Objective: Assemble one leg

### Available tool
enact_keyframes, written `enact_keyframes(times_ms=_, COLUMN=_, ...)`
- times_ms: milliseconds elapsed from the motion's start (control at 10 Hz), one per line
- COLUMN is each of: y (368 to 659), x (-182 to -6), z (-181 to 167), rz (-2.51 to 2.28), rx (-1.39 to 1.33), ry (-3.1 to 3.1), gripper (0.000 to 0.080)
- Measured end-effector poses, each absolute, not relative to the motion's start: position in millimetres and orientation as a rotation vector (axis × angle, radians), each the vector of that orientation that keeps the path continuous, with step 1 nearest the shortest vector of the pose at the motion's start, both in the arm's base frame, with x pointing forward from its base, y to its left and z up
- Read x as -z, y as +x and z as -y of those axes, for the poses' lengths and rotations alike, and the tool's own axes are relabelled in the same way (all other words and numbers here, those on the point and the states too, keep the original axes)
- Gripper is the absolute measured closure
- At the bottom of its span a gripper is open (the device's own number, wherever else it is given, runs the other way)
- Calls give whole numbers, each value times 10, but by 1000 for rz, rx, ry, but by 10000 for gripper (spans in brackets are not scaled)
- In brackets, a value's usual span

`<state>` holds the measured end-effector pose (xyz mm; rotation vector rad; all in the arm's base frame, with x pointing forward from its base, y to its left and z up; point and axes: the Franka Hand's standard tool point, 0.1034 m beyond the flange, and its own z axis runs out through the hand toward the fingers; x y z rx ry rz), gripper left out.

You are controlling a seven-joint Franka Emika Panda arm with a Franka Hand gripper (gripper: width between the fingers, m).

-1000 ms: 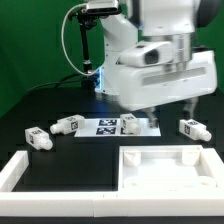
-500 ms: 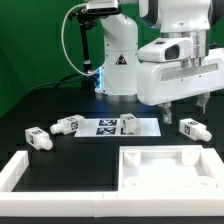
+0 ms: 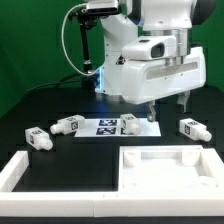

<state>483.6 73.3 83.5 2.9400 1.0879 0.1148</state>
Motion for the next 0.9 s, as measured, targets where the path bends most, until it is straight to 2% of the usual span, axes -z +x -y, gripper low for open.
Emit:
enact_keyframes(times_ms=200, y=4865, x=-833, z=-441, rz=-1264, rx=-98, ry=2859, gripper=150)
enact_keyframes(times_ms=900, y=4838, x=-794, z=-335, rz=-1293, rx=-86, ry=2847, gripper=150)
